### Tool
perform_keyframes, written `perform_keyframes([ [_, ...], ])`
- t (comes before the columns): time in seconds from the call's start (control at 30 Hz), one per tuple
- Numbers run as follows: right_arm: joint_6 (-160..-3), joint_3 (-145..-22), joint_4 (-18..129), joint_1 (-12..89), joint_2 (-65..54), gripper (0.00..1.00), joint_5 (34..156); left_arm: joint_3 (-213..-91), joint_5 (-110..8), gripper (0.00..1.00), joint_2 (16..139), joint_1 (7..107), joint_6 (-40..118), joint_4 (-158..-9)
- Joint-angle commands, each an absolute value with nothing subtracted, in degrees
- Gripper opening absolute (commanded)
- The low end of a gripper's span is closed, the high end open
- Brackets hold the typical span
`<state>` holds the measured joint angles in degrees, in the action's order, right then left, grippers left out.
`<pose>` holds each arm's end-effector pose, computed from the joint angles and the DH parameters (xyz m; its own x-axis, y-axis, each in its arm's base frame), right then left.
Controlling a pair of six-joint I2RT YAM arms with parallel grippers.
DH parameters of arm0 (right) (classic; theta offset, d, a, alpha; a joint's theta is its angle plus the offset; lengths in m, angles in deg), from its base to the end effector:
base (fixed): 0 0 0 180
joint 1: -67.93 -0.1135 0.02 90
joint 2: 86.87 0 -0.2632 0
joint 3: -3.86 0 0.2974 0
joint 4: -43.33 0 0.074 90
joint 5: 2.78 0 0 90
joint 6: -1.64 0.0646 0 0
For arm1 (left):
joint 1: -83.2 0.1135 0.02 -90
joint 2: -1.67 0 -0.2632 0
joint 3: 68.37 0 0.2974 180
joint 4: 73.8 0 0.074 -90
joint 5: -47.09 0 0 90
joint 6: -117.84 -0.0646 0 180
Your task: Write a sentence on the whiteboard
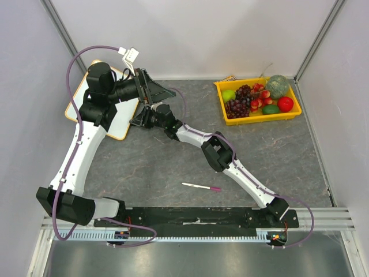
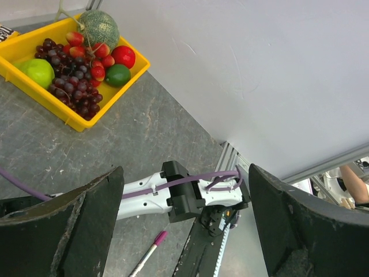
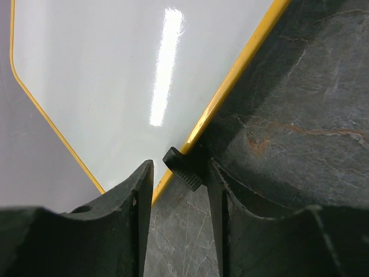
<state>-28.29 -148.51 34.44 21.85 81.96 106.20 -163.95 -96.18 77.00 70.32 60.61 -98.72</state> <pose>0.4686 0.5169 0.0624 -0.8297 0.3199 -0.4575 -0.3722 0.2936 0.8805 0.3244 -0.1273 0.4619 -0.5604 -0.2039 -0.8027 0.7239 0.3503 -0.5943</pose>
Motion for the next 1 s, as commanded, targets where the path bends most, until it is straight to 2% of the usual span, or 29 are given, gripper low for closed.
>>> perform_keyframes([
  [0.0, -27.19, -149.99, 36.69, 20.47, 85.92, 0.46, 105.67, -163.07, -99.24, 0.93, 75.32, 70.98, 63.08, -96.34],
  [0.17, -27.1, -150.17, 36.78, 19.94, 86.27, 0.41, 106.11, -162.28, -99.6, 0.93, 75.15, 71.25, 63.25, -96.17],
  [0.4, -27.45, -146.22, 35.29, 19.86, 84.35, 0.3, 107.43, -160.61, -99.95, 0.92, 74.71, 71.6, 63.96, -95.29],
  [0.53, -28.86, -145.69, 35.81, 19.86, 83.47, 0.2, 108.13, -159.9, -100.12, 0.92, 74.27, 71.6, 64.13, -95.11],
  [0.6, -29.56, -144.63, 35.46, 19.86, 82.41, 0.19, 108.22, -159.55, -100.12, 0.92, 74.09, 71.78, 64.05, -95.11],
  [0.73, -30.53, -142.87, 34.93, 19.86, 81.0, 0.22, 107.79, -159.11, -99.6, 0.92, 73.92, 71.69, 63.08, -96.42],
  [0.97, -31.67, -143.92, 32.83, 19.94, 81.35, 0.56, 107.78, -157.97, -99.51, 0.92, 73.56, 71.87, 62.55, -96.95],
])
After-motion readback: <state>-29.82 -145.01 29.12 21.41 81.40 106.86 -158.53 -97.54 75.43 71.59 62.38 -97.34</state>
